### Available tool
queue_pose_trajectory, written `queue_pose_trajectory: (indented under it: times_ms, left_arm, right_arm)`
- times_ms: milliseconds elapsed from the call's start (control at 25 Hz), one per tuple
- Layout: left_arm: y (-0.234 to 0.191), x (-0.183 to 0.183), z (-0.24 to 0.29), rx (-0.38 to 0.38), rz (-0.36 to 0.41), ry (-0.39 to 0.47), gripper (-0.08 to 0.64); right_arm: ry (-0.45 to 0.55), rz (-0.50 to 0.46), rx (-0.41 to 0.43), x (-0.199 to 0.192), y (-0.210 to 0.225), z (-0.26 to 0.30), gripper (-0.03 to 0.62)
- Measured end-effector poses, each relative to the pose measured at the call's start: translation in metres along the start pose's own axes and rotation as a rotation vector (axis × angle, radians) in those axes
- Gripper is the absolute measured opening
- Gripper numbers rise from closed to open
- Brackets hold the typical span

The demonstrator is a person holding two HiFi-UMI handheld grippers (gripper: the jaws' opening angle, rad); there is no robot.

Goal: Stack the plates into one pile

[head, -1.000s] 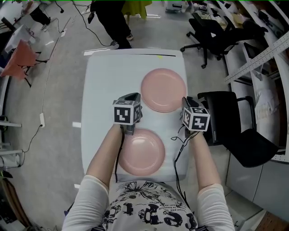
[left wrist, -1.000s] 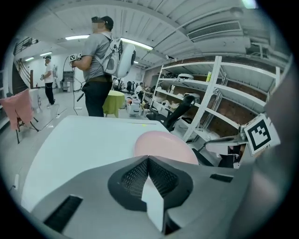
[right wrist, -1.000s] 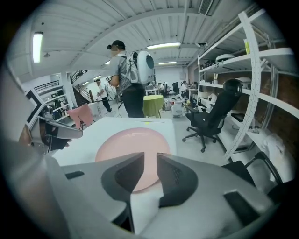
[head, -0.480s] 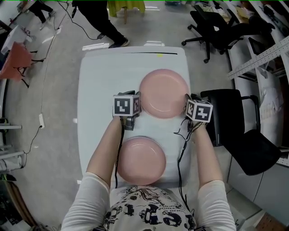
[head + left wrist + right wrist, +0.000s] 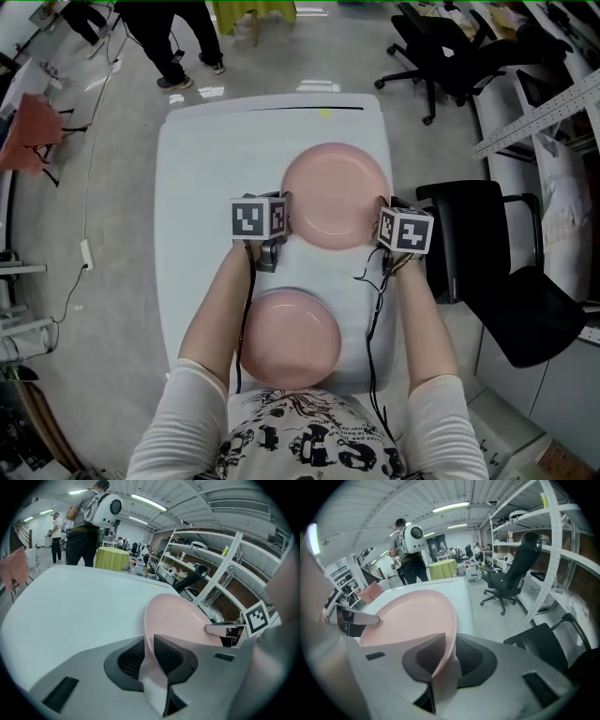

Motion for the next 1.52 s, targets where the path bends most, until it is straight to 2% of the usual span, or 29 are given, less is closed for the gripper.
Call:
queue_pose_trajectory:
  times_ms: [80,360,560,720,840,1040,1520]
  left_arm:
    - [0.0,0.0,0.001,-0.012,-0.018,-0.004,0.057]
    - [0.002,-0.006,-0.006,-0.06,-0.049,-0.039,0.049]
    - [0.007,-0.009,-0.034,-0.048,-0.023,-0.006,0.051]
    - [0.002,-0.019,-0.064,-0.066,-0.048,0.021,0.051]
    - [-0.002,-0.035,-0.085,-0.076,-0.066,0.017,0.051]
    - [-0.009,-0.066,-0.125,-0.035,-0.054,0.048,0.049]
    - [-0.029,-0.156,-0.239,0.003,-0.068,0.098,0.046]
  right_arm:
    - [-0.001,-0.002,0.006,0.0,0.0,0.0,0.075]
    - [-0.041,0.046,0.016,-0.005,-0.001,-0.012,0.063]
    - [-0.014,0.018,0.02,-0.007,-0.014,-0.036,0.061]
    - [0.004,0.01,0.036,-0.015,-0.033,-0.056,0.06]
    - [0.003,-0.001,0.047,-0.028,-0.049,-0.071,0.06]
    - [0.018,-0.034,0.053,-0.051,-0.079,-0.098,0.06]
    - [0.039,-0.095,0.096,-0.127,-0.163,-0.175,0.061]
Point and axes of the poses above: the fingertips, and each gripper's own axes: z forward along the fingers, y to its right, x out of its top, the point moved 8 cm from there along -z, backward along the fingers, and after that the axes turned 12 degrees about x, right-handed, at the moved point
